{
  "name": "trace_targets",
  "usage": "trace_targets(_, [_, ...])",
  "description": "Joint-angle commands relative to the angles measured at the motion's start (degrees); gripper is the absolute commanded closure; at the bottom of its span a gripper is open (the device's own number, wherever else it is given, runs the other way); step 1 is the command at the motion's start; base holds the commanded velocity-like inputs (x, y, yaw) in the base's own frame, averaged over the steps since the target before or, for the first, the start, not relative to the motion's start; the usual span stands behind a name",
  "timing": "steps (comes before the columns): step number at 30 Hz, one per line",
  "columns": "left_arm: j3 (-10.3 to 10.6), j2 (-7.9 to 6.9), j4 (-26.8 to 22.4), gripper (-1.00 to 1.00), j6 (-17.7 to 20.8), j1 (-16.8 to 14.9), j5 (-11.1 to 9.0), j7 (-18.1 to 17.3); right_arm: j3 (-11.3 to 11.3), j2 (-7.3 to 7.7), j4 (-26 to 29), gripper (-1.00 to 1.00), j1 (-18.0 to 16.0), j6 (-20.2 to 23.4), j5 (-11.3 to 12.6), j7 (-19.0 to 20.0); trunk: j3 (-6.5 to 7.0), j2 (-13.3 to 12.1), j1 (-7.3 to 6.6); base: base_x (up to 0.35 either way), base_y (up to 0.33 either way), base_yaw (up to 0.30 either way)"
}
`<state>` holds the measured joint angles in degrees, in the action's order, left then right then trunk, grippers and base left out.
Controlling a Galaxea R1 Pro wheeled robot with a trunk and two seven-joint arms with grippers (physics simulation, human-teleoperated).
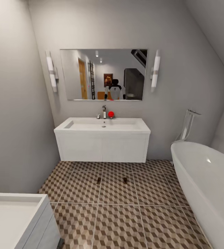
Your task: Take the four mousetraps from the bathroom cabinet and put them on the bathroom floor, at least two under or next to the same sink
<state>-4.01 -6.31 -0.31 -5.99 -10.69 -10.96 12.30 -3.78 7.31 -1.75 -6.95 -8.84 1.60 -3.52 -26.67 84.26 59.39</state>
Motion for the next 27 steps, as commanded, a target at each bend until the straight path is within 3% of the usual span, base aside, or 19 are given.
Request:
trace_targets(1, [-0.38, 0.0, 0.05, -1.0, -0.25, -0.04, -0.11, 0.0, -0.35, 0.0, -0.19, -1.0, -0.08, -0.41, 0.16, -0.01, 0.13, -0.38, -0.23, 0.0, 0.0, 0.0])
trace_targets(12, [-0.38, -0.01, 0.05, -1.0, -0.25, -0.04, -0.11, 0.0, -0.35, -0.01, -0.19, -1.0, -0.08, -0.42, 0.16, -0.16, 2.1, -4.8, -2.65, 0.0, 0.0, 0.031])
trace_targets(27, [-0.38, 0.06, 0.06, -1.0, -0.25, -0.06, -0.11, 0.0, -0.35, -0.02, -0.19, -1.0, -0.08, -0.43, 0.16, -0.17, 4.79, -10.81, -5.94, 0.0, 0.0, 0.236])
